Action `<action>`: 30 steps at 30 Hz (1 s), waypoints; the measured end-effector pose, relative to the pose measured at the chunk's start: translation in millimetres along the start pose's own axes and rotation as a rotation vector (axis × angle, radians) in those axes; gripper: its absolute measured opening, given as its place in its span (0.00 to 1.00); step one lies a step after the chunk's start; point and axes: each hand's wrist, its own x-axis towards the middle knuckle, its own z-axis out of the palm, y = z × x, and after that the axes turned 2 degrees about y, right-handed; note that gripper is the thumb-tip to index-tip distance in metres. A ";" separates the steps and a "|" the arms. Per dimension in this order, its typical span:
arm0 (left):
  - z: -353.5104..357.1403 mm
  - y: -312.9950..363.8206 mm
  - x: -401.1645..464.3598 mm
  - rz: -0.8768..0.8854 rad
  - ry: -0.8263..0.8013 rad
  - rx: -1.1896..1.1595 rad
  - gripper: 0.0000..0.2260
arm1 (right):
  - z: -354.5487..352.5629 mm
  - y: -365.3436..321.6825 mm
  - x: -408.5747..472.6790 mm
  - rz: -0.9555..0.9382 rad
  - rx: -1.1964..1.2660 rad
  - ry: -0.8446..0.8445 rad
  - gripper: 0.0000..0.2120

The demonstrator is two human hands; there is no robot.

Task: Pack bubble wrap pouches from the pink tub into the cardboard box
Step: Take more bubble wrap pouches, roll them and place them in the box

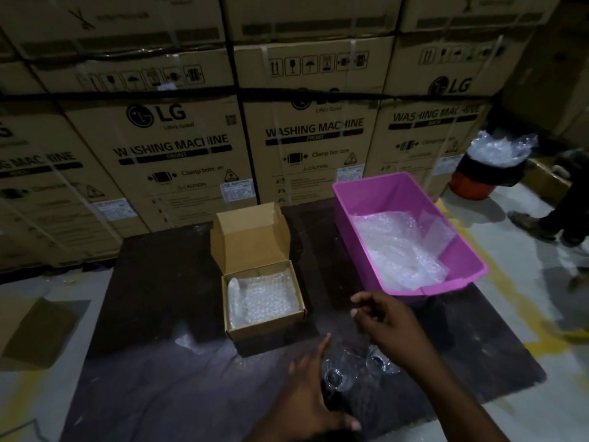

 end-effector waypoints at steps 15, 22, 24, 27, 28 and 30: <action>14.9 -15.7 25.6 -0.180 0.017 0.086 0.53 | -79.2 5.3 109.5 -0.020 -0.421 0.313 0.09; -18.2 24.7 53.2 0.184 0.352 0.153 0.19 | -79.7 50.3 183.6 0.113 -0.983 0.053 0.21; -31.0 44.2 91.2 0.332 0.408 0.227 0.14 | -78.4 56.4 188.3 0.117 -1.024 0.030 0.20; -55.0 90.5 151.8 0.507 0.418 0.426 0.12 | -79.8 55.4 190.1 0.098 -1.044 0.026 0.19; -59.4 102.9 172.2 0.528 0.403 0.482 0.12 | -81.4 53.0 189.7 0.083 -1.044 0.033 0.19; -62.8 126.1 209.9 0.551 0.303 0.599 0.15 | -88.3 47.4 190.8 0.045 -1.043 0.056 0.19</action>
